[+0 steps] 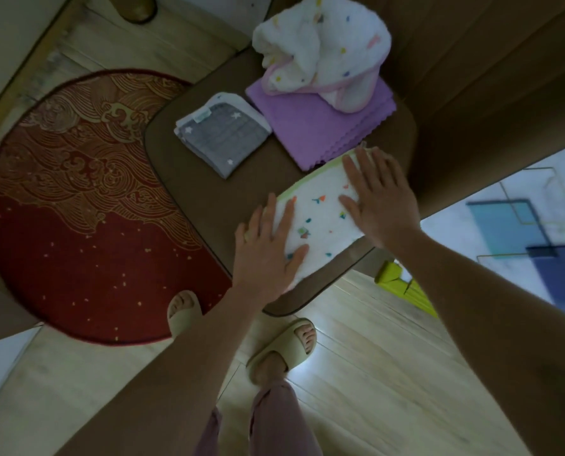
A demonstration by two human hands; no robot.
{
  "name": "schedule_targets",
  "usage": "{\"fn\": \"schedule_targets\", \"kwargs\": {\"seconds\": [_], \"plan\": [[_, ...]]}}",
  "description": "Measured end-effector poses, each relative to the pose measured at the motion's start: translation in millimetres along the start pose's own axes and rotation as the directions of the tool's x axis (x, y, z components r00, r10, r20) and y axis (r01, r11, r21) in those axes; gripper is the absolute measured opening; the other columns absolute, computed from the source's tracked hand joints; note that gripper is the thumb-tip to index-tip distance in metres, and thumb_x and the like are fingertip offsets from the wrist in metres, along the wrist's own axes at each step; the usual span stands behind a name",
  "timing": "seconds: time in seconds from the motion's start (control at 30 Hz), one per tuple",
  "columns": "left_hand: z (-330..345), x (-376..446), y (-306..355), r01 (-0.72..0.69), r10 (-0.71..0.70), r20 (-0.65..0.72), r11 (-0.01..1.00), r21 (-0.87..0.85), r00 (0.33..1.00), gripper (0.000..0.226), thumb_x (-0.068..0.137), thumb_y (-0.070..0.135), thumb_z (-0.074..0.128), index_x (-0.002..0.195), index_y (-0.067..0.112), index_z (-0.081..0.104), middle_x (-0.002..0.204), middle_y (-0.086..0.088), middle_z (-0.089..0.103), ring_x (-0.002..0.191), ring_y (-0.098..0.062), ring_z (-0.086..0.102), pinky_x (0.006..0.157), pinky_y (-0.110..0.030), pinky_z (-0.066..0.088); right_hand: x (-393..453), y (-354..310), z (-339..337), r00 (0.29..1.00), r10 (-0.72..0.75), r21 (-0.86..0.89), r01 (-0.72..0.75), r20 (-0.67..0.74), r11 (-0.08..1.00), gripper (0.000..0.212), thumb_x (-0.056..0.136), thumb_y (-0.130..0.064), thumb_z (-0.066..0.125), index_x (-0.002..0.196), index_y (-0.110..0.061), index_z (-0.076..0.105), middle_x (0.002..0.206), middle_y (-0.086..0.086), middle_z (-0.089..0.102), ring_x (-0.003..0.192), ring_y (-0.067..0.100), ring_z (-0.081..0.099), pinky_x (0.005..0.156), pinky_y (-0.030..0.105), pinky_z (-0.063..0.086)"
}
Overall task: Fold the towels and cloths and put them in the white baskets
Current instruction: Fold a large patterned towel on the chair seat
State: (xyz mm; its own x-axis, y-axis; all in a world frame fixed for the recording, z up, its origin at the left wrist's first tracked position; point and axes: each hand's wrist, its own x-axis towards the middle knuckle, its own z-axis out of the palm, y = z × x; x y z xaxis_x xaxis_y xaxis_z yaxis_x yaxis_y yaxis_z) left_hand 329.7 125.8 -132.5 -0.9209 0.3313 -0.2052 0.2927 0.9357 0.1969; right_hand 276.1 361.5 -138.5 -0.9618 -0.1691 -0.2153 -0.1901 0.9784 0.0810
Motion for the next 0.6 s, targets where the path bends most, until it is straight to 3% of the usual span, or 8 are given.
{"fn": "schedule_targets", "kwargs": {"seconds": [0.1,0.2,0.3,0.37,0.47,0.53,0.6], "plan": [[-2,-5,12,0.011,-0.011,0.047,1.0,0.004,0.999,0.075,0.093,0.061,0.032,0.155,0.022,0.015,0.158,-0.013,0.021,0.135,-0.032,0.035,0.101,-0.05,0.036,1,20,-15,0.996,0.051,-0.097,-0.044,0.076,0.994,0.067,0.097,-0.049,0.012,0.153,-0.015,0.024,0.155,0.019,0.029,0.142,0.036,0.028,0.119,0.043,0.004],[-15,1,7,-0.009,0.009,0.03,1.0,-0.01,1.0,0.07,0.094,0.056,0.031,0.15,0.016,0.03,0.152,-0.015,0.035,0.13,-0.033,0.043,0.101,-0.05,0.037,1,28,-31,0.987,0.14,-0.044,-0.136,0.074,0.99,0.069,0.094,-0.048,0.014,0.147,-0.01,0.037,0.144,0.025,0.045,0.136,0.038,0.04,0.117,0.044,0.011],[-42,27,-8,-0.06,0.058,-0.071,0.998,-0.033,0.996,0.059,0.092,0.048,0.035,0.134,0.009,0.053,0.136,-0.016,0.054,0.119,-0.032,0.053,0.101,-0.049,0.036,6,26,-53,0.982,0.187,0.073,-0.186,-0.004,0.98,0.063,0.096,-0.044,0.021,0.134,-0.003,0.051,0.131,0.025,0.055,0.122,0.039,0.052,0.111,0.048,0.029],[-63,56,-19,-0.081,0.073,-0.107,0.994,-0.069,0.992,0.053,0.091,0.042,0.038,0.121,0.006,0.062,0.121,-0.017,0.062,0.107,-0.033,0.06,0.095,-0.047,0.043,18,19,-73,0.978,0.206,0.204,-0.197,-0.021,0.959,0.05,0.099,-0.038,0.031,0.124,-0.003,0.055,0.121,0.022,0.058,0.109,0.039,0.056,0.099,0.047,0.039],[-95,107,-33,-0.106,0.085,-0.107,0.974,-0.201,0.991,0.053,0.092,0.041,0.032,0.117,0.005,0.063,0.11,-0.016,0.065,0.099,-0.035,0.062,0.087,-0.044,0.047,45,11,-96,0.977,0.19,0.356,-0.144,-0.099,0.923,0.042,0.094,-0.037,0.035,0.103,-0.004,0.06,0.101,0.018,0.061,0.093,0.037,0.057,0.082,0.046,0.047],[-114,142,-39,-0.133,0.097,-0.143,0.953,-0.273,0.985,0.045,0.095,0.035,0.041,0.119,0.003,0.062,0.11,-0.018,0.064,0.1,-0.036,0.06,0.086,-0.043,0.047,64,6,-107,0.963,0.201,0.388,-0.118,-0.181,0.914,0.042,0.09,-0.038,0.037,0.098,-0.006,0.063,0.092,0.015,0.064,0.085,0.036,0.06,0.077,0.044,0.049],[-124,173,-43,-0.139,0.089,-0.155,0.927,-0.349,0.984,0.036,0.096,0.024,0.052,0.124,0.004,0.06,0.114,-0.018,0.062,0.104,-0.034,0.058,0.088,-0.04,0.045,80,-1,-115,0.924,0.22,0.389,-0.087,-0.312,0.917,0.025,0.088,-0.027,0.056,0.095,-0.006,0.066,0.085,0.013,0.066,0.076,0.032,0.064,0.071,0.036,0.043]]}}
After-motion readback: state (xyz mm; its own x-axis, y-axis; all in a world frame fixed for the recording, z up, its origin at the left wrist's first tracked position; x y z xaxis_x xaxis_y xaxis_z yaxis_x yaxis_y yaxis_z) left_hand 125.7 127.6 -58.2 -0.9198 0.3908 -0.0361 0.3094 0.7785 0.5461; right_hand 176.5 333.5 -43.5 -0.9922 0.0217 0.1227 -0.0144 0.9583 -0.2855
